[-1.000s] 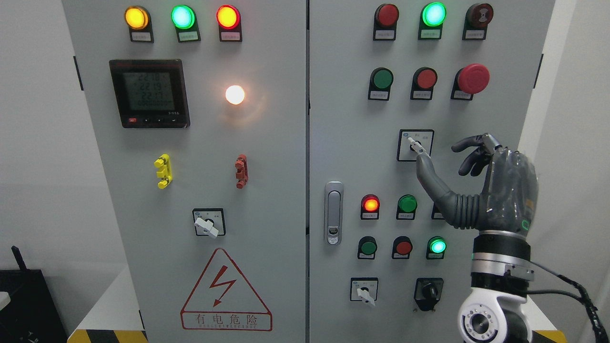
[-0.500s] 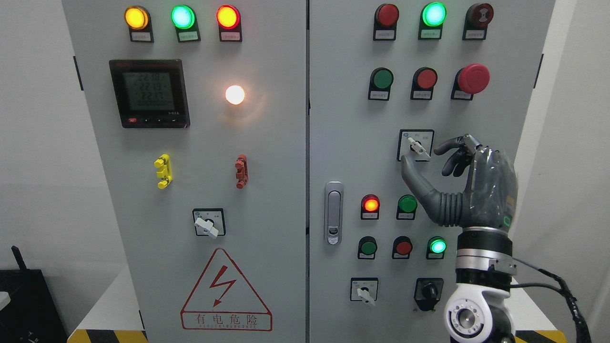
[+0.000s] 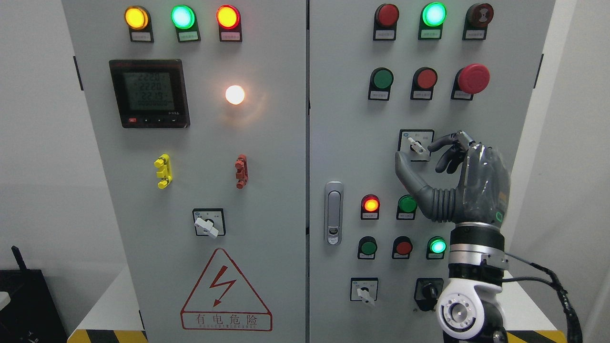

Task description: Rotate and turn off gray switch

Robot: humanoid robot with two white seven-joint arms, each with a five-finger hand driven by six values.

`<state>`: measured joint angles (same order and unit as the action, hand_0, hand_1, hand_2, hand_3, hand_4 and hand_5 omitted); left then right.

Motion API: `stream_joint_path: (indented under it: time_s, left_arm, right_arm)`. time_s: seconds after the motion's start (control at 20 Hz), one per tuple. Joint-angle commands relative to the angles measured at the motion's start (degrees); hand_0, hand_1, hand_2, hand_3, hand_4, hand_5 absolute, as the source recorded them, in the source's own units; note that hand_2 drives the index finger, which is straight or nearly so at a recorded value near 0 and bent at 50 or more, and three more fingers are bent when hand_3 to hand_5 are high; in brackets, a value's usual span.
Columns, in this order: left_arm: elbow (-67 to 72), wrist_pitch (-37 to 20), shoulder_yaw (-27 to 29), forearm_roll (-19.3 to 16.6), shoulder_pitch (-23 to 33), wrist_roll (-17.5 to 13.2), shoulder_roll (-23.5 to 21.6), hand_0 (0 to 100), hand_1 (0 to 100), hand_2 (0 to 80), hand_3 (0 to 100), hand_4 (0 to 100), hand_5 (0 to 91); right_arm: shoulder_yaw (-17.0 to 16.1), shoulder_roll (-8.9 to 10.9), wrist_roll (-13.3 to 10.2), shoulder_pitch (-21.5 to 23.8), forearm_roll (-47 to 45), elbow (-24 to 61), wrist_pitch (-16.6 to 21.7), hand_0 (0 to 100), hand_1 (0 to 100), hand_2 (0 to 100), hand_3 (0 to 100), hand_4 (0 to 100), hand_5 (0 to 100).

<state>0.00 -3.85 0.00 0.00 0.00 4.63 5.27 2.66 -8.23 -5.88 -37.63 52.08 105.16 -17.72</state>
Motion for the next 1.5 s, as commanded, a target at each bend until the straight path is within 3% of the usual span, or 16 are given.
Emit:
stream_joint_path:
  time_s: [0.0,1.45]
  left_arm:
    - [-1.49,-0.02,0.44,1.14,-0.53,-0.06,0.0,12,39,0.0,0,0,0.0]
    - [-1.49,-0.02,0.44,1.14,-0.53,-0.06,0.0,12,39,0.0,0,0,0.0]
  right_arm:
    - [0.15,-0.12,-0.36,-0.17,-0.04,-0.66,-0.21,4,46,55,86,88,100]
    - [-0.29,0.15,-0.8,-0.96,0.04,-1.97,-1.08,10,44,56,87,88,100]
